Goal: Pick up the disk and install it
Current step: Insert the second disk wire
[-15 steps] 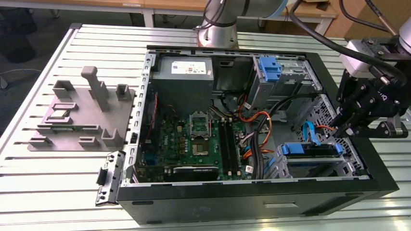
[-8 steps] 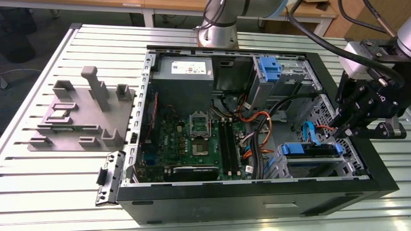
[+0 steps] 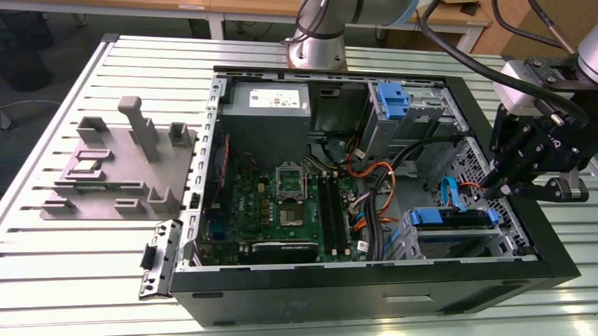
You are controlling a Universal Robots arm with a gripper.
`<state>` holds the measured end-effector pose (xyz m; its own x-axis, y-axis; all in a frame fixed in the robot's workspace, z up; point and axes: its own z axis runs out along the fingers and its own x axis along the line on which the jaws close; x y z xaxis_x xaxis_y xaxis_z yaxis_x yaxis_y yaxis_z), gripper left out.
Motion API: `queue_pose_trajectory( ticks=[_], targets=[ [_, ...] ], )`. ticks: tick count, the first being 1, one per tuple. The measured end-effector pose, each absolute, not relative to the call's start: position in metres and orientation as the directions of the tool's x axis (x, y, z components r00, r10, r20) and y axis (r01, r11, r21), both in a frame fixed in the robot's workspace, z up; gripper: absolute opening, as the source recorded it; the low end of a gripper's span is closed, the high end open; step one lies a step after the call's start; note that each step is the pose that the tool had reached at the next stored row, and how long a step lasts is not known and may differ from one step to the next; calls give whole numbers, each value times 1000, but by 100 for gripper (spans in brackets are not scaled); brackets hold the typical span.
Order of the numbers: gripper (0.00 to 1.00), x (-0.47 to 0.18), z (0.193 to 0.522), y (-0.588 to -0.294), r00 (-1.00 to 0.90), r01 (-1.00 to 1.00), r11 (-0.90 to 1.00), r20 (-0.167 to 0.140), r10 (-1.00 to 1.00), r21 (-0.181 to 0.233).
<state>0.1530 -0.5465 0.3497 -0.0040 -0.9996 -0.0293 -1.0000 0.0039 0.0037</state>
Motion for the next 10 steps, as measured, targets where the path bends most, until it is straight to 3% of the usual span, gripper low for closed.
queue_pose_trajectory(
  ticks=[3, 4, 10],
  targets=[
    [21, 153, 350, -546, -4, -1000, 4, -29, -1000, 4],
    [16, 153, 350, -546, -4, -1000, 4, -29, -1000, 4],
    [16, 149, 350, -546, -4, -1000, 4, -29, -1000, 0]
  ],
)
